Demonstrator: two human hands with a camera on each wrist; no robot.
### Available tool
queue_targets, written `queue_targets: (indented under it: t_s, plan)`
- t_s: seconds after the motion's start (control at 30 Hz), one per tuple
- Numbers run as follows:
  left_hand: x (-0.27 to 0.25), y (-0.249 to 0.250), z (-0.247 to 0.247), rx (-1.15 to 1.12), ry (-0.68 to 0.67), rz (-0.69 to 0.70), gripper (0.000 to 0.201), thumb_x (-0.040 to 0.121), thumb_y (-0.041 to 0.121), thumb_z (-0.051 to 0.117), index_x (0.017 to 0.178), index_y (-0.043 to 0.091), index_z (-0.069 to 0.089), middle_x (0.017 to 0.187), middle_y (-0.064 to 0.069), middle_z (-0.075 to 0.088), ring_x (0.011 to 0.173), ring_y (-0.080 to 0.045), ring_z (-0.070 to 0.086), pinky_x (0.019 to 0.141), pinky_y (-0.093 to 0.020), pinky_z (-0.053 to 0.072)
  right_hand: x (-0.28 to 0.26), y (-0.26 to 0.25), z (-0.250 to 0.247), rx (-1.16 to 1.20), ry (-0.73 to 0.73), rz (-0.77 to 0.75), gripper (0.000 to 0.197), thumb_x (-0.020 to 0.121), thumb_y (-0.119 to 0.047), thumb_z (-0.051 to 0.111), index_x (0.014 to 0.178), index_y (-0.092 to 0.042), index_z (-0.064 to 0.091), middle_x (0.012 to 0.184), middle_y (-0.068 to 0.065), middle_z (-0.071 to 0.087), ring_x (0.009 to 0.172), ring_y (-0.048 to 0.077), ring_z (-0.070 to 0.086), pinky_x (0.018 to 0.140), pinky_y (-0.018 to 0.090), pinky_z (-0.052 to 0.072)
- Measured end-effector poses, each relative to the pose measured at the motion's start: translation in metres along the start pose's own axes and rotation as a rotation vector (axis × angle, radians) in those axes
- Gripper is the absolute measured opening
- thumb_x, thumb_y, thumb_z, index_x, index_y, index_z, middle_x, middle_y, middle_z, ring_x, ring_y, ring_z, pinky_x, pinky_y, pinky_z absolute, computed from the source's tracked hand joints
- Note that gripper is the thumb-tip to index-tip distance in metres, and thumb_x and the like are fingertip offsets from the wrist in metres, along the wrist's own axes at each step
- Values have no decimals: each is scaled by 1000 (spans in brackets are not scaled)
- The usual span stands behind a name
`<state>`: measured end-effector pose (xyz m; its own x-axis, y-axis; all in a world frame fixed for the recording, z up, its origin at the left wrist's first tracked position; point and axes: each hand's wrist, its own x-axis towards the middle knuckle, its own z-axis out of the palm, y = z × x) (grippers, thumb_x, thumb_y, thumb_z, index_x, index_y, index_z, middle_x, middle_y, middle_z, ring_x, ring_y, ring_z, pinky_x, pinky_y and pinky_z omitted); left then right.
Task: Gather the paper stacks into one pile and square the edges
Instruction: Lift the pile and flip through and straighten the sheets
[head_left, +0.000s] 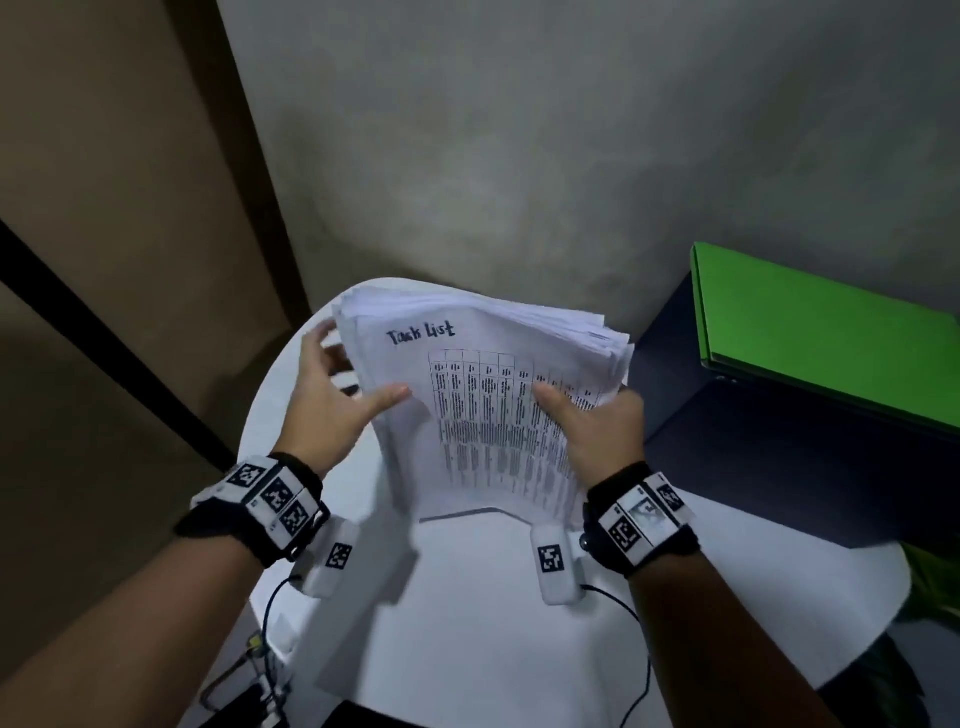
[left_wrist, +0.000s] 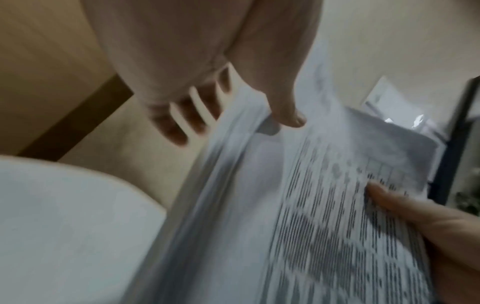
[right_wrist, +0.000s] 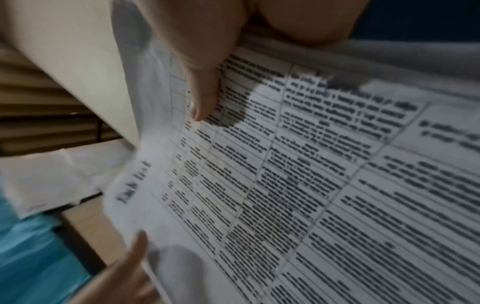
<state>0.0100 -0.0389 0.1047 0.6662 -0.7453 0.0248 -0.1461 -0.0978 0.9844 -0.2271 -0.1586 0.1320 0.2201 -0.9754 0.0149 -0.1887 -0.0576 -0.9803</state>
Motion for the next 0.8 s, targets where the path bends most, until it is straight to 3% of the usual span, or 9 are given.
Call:
queue_targets:
  t_s: [0.07, 0.17, 0.27, 0.33, 0.4, 0.5, 0.63, 0.73, 0.8]
  plan:
    - [5, 33, -11, 200, 98, 289, 117, 53, 52, 93, 149, 34, 29, 147, 6, 42, 139, -17, 39, 117, -39, 33, 7, -19, -1, -101, -36, -164, 24, 75, -18, 85, 96, -15, 73, 91, 5, 76, 89, 23, 73, 82, 42, 60]
    - [12, 87, -5, 700, -81, 621, 97, 58, 67, 81, 142, 32, 45, 144, 9, 48, 135, -22, 42, 114, -43, 30, 16, -42, 4, -475, -131, -556, 20, 81, -33, 76, 91, -15, 75, 80, 8, 76, 78, 30, 72, 70, 44, 58]
    - [16, 99, 8, 842, -286, 711, 35, 82, 50, 56, 98, 21, 68, 98, 1, 72, 92, -30, 66, 79, -43, 51, 21, -60, 15, -639, -141, -695, 11, 78, -26, 75, 88, -22, 75, 79, 4, 76, 76, 32, 70, 67, 40, 56]
    - [16, 91, 13, 811, -260, 701, 22, 83, 29, 51, 81, 13, 65, 77, -8, 71, 73, -38, 64, 59, -41, 49, 24, -57, 21, -613, -45, -709, 21, 75, -25, 78, 96, -25, 75, 97, 0, 76, 96, 27, 68, 84, 40, 54]
    - [16, 86, 12, 772, -157, 674, 19, 83, 24, 58, 73, 9, 64, 68, -14, 68, 65, -39, 62, 52, -38, 47, 23, -45, 24, -569, 163, -597, 46, 72, -41, 78, 115, -28, 67, 132, -6, 61, 125, 21, 47, 106, 40, 38]
    - [20, 75, 1, 599, -40, 520, 35, 90, 27, 68, 63, 11, 54, 63, -18, 66, 58, -28, 56, 53, -33, 36, 13, -16, 20, -507, 434, -236, 96, 60, -49, 86, 142, -28, 41, 156, -1, 28, 136, 23, 27, 111, 43, 25]
    - [19, 56, -22, 29, 120, 79, 6, 89, 20, 75, 87, 15, 74, 81, 6, 77, 74, -9, 70, 76, -32, 56, 0, 20, 18, -297, 388, 173, 122, 63, -39, 90, 156, -17, 13, 162, 4, 11, 146, 28, 20, 117, 46, 20]
    - [17, 45, -17, -254, 182, -41, 5, 90, 16, 73, 94, 19, 71, 83, 17, 78, 83, -2, 73, 74, -28, 56, -1, 24, 29, 342, 235, 292, 119, 73, -22, 86, 157, -23, 1, 159, 1, 27, 140, 21, 40, 113, 38, 37]
    - [15, 40, -9, -436, 146, -71, 19, 93, 15, 70, 112, 17, 69, 104, 6, 78, 102, -16, 73, 84, -35, 58, 6, 11, 31, 680, 208, 388, 112, 66, -29, 91, 154, -26, 21, 144, 2, 54, 120, 23, 63, 97, 48, 54]
